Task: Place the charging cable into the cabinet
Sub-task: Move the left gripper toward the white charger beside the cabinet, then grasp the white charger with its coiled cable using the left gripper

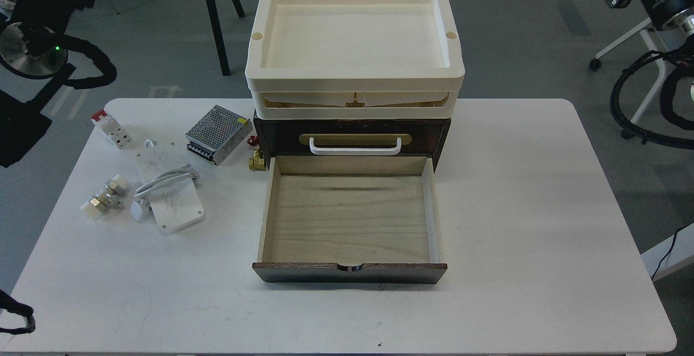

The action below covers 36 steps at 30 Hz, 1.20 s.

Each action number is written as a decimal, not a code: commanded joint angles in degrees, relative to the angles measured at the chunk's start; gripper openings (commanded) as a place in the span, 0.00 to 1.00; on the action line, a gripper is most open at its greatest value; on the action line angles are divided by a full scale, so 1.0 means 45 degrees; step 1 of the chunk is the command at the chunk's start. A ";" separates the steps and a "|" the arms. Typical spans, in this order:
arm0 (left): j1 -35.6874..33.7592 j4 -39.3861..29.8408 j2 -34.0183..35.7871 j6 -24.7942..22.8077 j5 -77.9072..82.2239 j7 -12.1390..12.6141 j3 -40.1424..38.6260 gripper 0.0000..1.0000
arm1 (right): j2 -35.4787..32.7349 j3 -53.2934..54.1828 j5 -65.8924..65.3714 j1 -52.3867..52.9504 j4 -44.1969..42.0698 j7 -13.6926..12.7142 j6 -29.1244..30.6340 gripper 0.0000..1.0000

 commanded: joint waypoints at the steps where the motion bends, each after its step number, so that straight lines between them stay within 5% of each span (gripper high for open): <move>1: 0.0024 0.0068 -0.0163 0.0000 0.0140 -0.0093 0.0002 1.00 | 0.0059 0.0027 0.0099 -0.0230 -0.0029 -0.0003 0.0000 1.00; 5: -0.0015 0.0516 -0.0241 0.0000 0.0142 -0.0112 -0.0193 1.00 | 0.0293 0.0066 0.0119 -0.0328 0.0010 -0.0003 0.0000 1.00; 10: 0.0161 0.2956 -0.0279 0.0000 -0.0073 -0.0132 -0.0856 1.00 | 0.0159 0.1274 0.0178 -0.0347 0.0185 -0.0003 0.0000 1.00; 13: 0.0686 0.2668 -0.0883 0.0000 -0.0054 -0.1298 -0.0935 1.00 | 0.0021 0.1979 0.0217 -0.0600 0.0148 -0.0003 0.0000 1.00; 14: 0.0959 0.2105 -0.0963 0.0000 -0.0034 -0.1784 -0.0935 1.00 | -0.0037 0.2038 0.0217 -0.0775 0.0069 -0.0003 0.0000 1.00; 19: 0.2171 -0.3281 0.0301 0.0000 0.1307 -0.1784 -0.0935 1.00 | -0.0681 0.2098 0.0256 -0.2025 0.0225 -0.0003 0.0000 1.00; 22: 0.2309 -0.6271 0.1903 0.0000 0.5283 -0.1784 -0.0819 1.00 | -0.1111 0.2175 0.0295 -0.2689 0.0205 -0.0003 0.0000 1.00; 26: 0.2232 -0.8931 0.4184 0.3266 1.1865 -0.1784 0.1397 0.99 | -0.1658 0.2507 0.0587 -0.3529 0.0186 -0.0003 0.0000 1.00; 31: 0.1489 -0.8392 0.6164 0.4052 1.8856 -0.1784 0.5622 0.99 | -0.2069 0.2625 0.0783 -0.4213 0.0186 -0.0003 0.0000 1.00; 36: 0.1450 -0.5096 0.6049 0.4952 2.4003 -0.1784 0.7109 0.99 | -0.2069 0.2625 0.0783 -0.4546 0.0166 -0.0003 0.0000 1.00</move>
